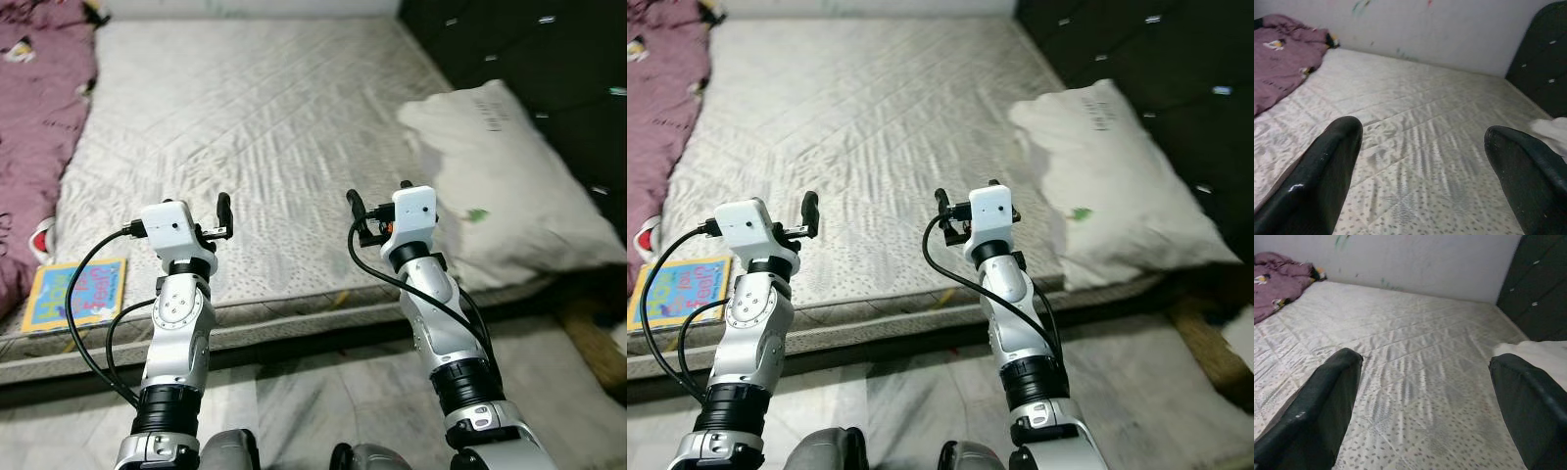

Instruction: Clean up the room

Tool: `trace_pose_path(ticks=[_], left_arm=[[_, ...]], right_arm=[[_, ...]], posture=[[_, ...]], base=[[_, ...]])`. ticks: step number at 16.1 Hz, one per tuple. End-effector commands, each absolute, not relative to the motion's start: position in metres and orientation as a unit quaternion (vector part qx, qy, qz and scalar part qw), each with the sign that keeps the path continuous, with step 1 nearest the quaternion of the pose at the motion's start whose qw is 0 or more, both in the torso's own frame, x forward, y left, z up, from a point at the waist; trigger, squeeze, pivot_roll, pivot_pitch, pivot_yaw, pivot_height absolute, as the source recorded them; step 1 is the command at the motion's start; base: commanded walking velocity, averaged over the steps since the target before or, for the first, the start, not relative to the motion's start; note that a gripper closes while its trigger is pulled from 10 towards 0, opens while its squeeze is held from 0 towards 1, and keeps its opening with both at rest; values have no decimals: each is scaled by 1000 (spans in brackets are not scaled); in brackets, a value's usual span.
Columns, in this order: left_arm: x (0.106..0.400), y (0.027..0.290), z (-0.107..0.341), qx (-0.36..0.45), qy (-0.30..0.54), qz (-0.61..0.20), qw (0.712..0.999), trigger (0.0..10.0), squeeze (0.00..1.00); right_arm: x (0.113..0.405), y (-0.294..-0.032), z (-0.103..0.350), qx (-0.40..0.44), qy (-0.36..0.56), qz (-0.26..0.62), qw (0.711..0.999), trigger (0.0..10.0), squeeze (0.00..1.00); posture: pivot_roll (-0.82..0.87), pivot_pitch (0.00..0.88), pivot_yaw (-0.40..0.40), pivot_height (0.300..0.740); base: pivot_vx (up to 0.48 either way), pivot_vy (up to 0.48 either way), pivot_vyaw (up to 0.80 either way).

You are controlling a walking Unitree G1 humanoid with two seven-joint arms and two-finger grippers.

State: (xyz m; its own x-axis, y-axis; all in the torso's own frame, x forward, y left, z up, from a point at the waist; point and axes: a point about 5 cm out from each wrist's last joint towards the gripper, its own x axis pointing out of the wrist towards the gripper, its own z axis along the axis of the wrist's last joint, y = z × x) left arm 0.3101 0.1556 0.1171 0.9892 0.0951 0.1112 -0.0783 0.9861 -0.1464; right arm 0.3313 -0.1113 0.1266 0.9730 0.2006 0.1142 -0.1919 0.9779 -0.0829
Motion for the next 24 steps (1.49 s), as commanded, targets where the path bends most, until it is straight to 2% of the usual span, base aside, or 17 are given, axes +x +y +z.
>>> trace_pose_path(ticks=[1, 6, 13, 16, 19, 24], left_arm=[[310, 154, 120, -71, -64, 37, 995, 10000, 0], [311, 153, 118, -68, -56, 37, 995, 10000, 0], [312, 154, 117, -71, -50, 46, 995, 10000, 0], [313, 152, 117, -75, -51, 41, 995, 10000, 0], [313, 151, 118, -76, -50, 41, 995, 10000, 0], [313, 152, 117, -75, -48, 44, 995, 10000, 0]], right_arm=[[331, -114, 124, -38, -57, 95, 993, 10000, 0], [332, -116, 122, -38, -53, 91, 994, 10000, 0], [333, -118, 119, -41, -50, 88, 994, 10000, 0], [333, -117, 120, -51, -53, 90, 993, 10000, 0], [333, -117, 119, -51, -52, 90, 993, 10000, 0], [334, -117, 118, -41, -46, 94, 994, 10000, 0]], posture=[[22, 96, -46, 740], [22, 98, -43, 740], [24, 98, -40, 740], [23, 97, -40, 740], [22, 96, -41, 740], [26, 90, -43, 740]], base=[[364, 0, 0], [332, 0, 0], [0, 0, 0], [0, 480, 0], [0, 480, 677], [0, 480, 0]])
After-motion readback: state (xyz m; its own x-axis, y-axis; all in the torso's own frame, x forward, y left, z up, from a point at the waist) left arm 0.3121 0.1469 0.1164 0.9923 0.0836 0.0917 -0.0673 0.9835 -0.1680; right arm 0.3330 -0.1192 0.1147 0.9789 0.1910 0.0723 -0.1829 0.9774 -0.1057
